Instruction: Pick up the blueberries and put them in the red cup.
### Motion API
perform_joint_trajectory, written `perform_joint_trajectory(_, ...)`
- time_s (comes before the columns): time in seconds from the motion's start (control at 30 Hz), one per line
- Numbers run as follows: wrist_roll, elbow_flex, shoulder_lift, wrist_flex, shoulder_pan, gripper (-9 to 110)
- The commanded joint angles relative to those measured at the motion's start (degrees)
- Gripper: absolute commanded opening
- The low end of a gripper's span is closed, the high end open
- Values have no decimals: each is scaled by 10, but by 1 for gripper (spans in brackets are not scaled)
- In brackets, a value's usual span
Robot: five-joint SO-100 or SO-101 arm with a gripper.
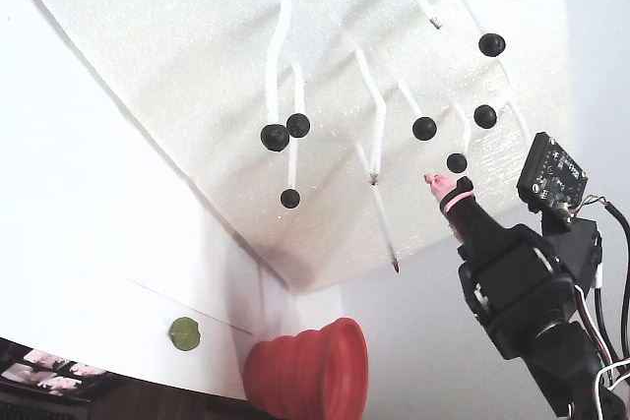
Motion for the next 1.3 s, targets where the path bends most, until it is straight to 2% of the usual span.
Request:
perform_joint_trajectory(0.0,-5,-69,28,-18,-2,18)
perform_joint_trajectory(0.7,-26,-108,62,-33,-22,18)
perform_joint_trajectory(1.27,-42,-142,15,-52,-19,18)
